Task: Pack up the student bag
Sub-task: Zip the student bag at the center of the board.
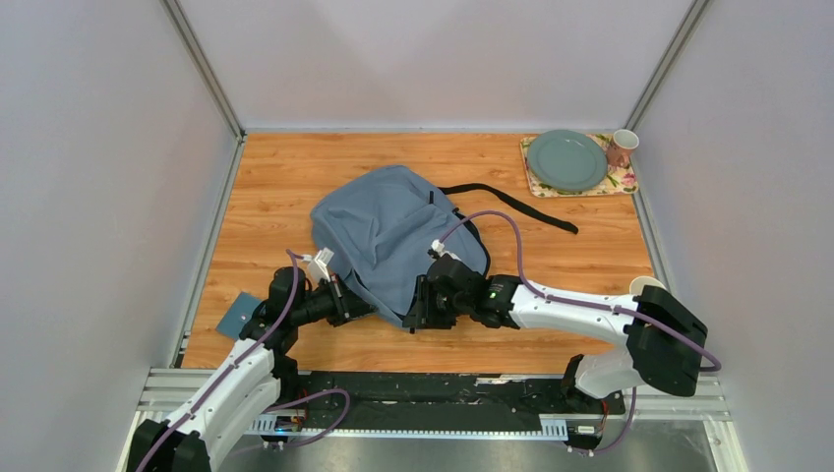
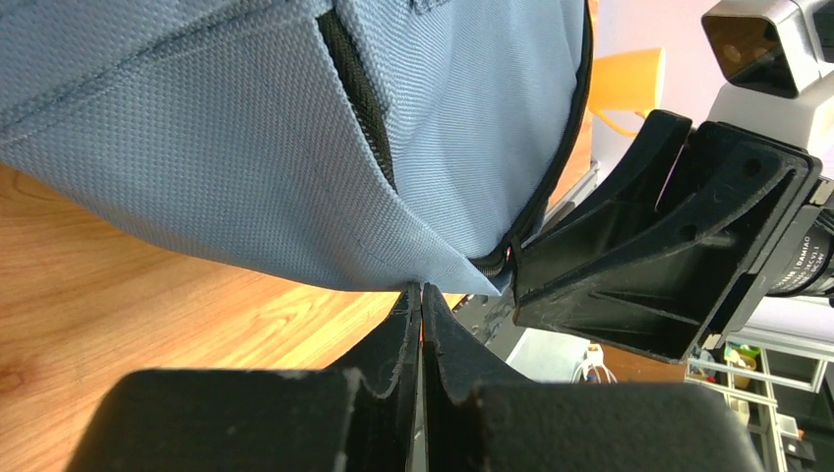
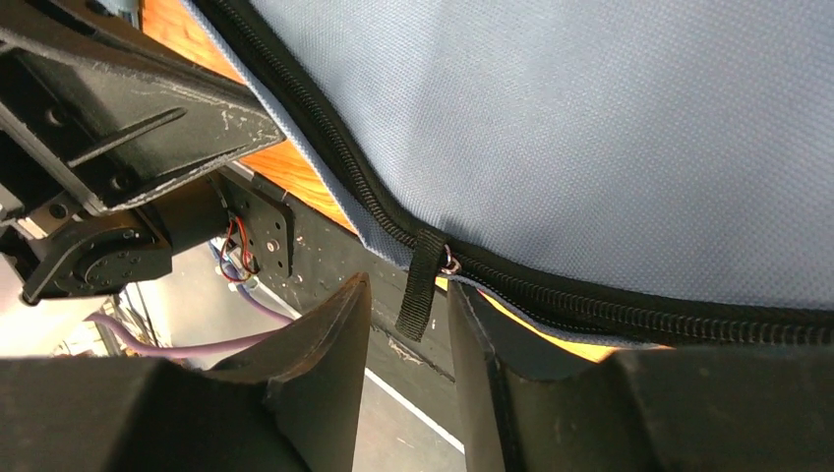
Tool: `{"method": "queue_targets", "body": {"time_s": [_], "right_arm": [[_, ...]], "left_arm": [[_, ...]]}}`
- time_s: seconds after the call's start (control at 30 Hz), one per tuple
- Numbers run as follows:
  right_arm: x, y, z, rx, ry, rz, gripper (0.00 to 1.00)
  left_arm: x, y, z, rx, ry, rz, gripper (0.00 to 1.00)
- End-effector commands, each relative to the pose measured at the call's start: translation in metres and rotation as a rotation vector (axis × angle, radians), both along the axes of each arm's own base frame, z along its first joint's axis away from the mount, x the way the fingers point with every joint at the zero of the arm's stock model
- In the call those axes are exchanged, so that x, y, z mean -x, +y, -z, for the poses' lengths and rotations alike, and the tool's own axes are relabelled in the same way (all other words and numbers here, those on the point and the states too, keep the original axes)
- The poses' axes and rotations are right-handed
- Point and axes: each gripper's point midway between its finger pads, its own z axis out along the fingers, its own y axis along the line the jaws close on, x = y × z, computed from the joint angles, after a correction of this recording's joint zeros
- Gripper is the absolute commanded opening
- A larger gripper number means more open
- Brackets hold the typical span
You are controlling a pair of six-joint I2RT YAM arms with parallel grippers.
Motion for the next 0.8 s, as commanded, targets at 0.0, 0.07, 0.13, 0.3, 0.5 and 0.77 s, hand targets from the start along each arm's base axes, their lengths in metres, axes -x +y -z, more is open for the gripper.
{"method": "queue_targets", "body": {"time_s": [0.0,0.07,0.13,0.3,0.5,0.77], "right_arm": [[-0.015,0.005,-0.006,0.004,-0.019,0.097,0.38],[-0.016,0.005,-0.004,0.012,-0.012,0.104,0.33],[-0.015,0.003,0.001,0.031,-0.002,0.108,0.26],[-0.019,-0.002,0.004,0.055,-0.028,0.12,0.02],[-0.019,-0.016,-0.011,0.076,-0.112,0.076,0.0],[-0.01,-0.039,-0.012,0.149,-0.166,-0.022,0.0]], "left_arm": [[-0.004,-0.004,-0.014,0.027,-0.049,0.01,0.08],[-0.006,-0.004,-0.018,0.036,-0.07,0.01,0.08],[-0.006,-0.005,-0.018,0.037,-0.069,0.012,0.08],[-0.006,-0.004,-0.019,0.039,-0.072,0.01,0.08],[-0.006,-0.004,-0.016,0.031,-0.066,0.008,0.07],[-0.007,-0.008,-0.027,0.058,-0.108,0.036,0.76]]}}
